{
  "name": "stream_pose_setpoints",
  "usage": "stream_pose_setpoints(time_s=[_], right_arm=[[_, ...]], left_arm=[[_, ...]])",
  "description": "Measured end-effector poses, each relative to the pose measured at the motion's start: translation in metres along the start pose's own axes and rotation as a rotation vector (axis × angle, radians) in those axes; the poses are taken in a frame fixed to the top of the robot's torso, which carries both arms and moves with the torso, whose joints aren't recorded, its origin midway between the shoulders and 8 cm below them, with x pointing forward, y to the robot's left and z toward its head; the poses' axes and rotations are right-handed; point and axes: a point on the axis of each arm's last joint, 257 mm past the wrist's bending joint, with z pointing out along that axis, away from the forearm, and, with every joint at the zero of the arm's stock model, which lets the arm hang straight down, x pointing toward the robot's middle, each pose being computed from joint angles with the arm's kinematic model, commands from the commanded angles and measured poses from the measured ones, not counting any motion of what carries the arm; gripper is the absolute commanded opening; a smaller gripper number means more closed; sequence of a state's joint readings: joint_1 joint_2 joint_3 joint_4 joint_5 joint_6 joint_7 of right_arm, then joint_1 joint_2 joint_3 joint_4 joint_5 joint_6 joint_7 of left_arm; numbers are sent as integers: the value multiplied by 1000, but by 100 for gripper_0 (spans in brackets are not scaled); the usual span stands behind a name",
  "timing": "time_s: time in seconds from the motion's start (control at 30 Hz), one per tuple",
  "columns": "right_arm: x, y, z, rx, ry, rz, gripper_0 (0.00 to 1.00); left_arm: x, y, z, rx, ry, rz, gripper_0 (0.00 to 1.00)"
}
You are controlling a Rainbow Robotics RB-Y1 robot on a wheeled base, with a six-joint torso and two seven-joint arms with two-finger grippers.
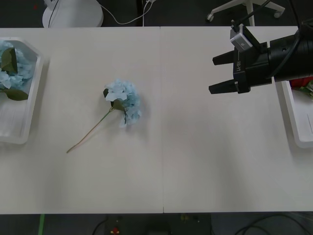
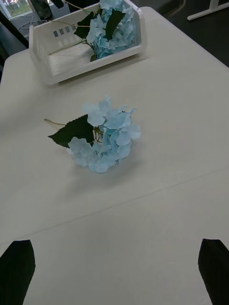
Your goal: Put the red flowers into the right box and the blue flowers into the left box
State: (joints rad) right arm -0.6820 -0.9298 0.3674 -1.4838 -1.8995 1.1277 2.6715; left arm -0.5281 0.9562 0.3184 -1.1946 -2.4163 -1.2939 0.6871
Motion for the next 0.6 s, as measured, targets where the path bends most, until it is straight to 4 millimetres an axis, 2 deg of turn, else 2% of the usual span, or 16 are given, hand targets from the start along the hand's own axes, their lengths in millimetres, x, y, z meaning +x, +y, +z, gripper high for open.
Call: stream_pose_setpoints(time_s=[0.1,0.3,0.47,0.6], right_arm=[[0,0,0,0,0,0,99],[0,0,0,0,0,0,99],[0,0,0,0,0,0,99],[0,0,0,0,0,0,99]], left_arm=[[-22,-21,-8,90,-93,105,100],[-69,-99,-11,297,-283,342,100],[-86,-184,-3,477,-292,382,100],[-95,-235,-2,565,-234,273,100]])
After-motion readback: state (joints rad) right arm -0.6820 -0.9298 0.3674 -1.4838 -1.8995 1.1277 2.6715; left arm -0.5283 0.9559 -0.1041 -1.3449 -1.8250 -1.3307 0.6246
